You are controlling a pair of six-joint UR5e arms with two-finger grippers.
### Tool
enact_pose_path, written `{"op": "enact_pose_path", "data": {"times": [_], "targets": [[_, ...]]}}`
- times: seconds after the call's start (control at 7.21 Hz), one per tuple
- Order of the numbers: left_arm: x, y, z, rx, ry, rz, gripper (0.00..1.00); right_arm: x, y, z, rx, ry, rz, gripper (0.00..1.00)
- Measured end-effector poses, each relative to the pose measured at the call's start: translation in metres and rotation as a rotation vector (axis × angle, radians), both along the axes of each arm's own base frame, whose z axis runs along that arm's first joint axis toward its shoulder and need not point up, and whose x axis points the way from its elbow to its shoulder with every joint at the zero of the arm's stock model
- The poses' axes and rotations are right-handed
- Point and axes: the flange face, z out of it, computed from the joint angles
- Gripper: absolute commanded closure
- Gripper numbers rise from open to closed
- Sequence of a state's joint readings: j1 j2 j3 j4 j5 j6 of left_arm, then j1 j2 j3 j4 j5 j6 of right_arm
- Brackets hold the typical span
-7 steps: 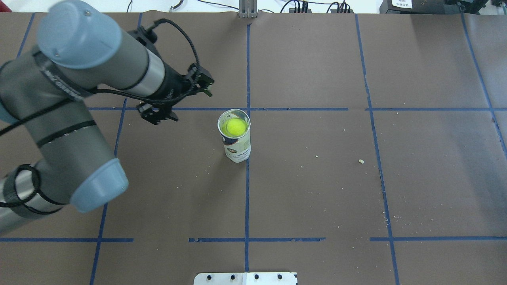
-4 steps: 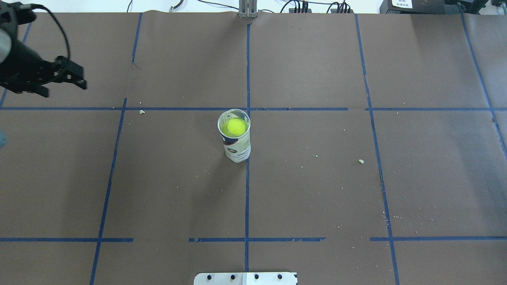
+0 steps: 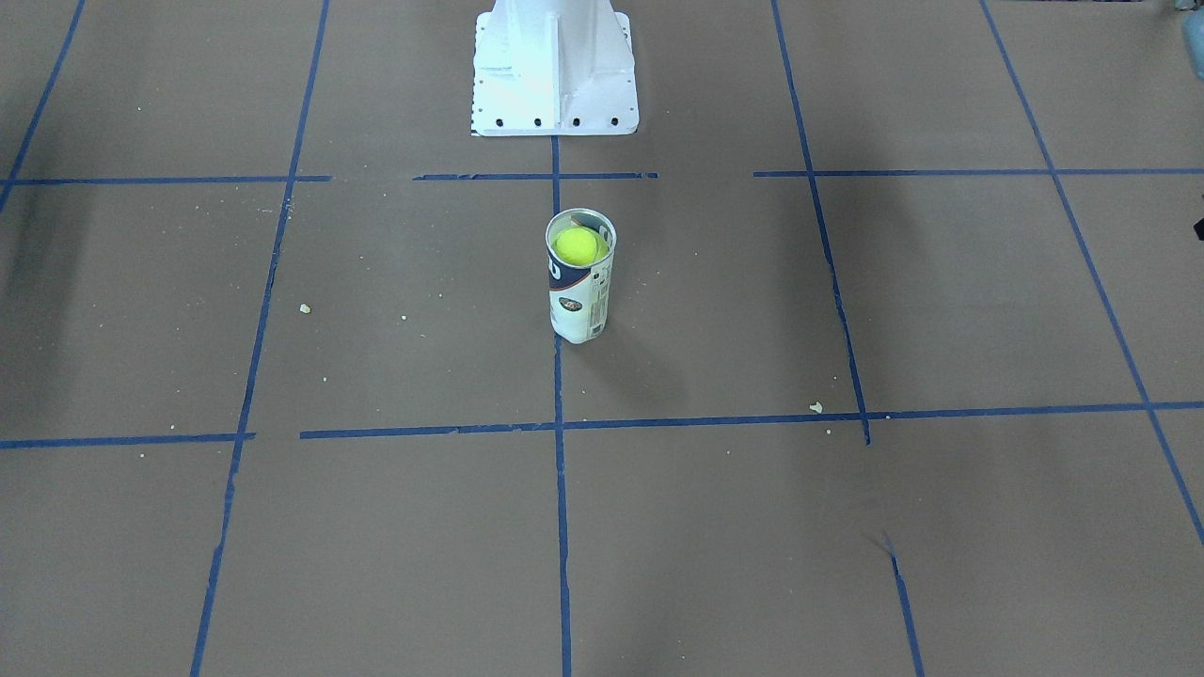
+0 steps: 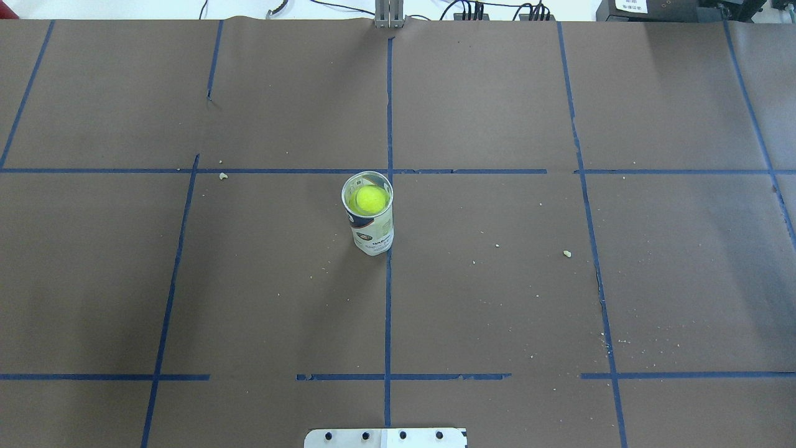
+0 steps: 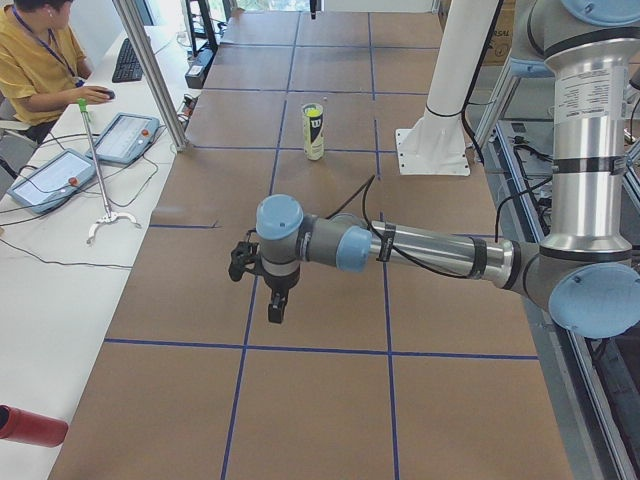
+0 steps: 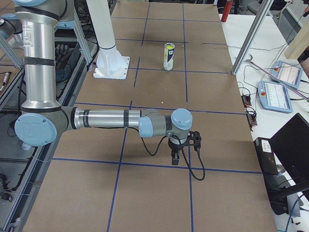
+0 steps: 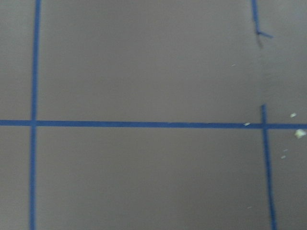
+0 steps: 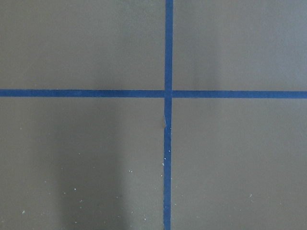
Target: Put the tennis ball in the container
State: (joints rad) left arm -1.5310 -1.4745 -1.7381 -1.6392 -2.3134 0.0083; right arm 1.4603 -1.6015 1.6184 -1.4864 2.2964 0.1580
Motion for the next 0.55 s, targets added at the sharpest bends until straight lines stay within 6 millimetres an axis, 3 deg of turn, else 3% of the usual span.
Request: {"op": "enact_pose_path", "data": {"times": [0.14,0.28,0.55], "targets": [[-0.023,0.011,0.030,-0.007,-0.006,0.010,0.00,0.000,0.000,0.000,0.000,0.000,0.000,0.00],[-0.033,0.017,0.045,-0.018,-0.006,0.009,0.00,0.000,0.000,0.000,-0.001,0.000,0.000,0.00],[-0.037,0.015,0.046,-0.028,0.009,0.004,0.00,0.000,0.000,0.000,0.000,0.000,0.000,0.00]]}}
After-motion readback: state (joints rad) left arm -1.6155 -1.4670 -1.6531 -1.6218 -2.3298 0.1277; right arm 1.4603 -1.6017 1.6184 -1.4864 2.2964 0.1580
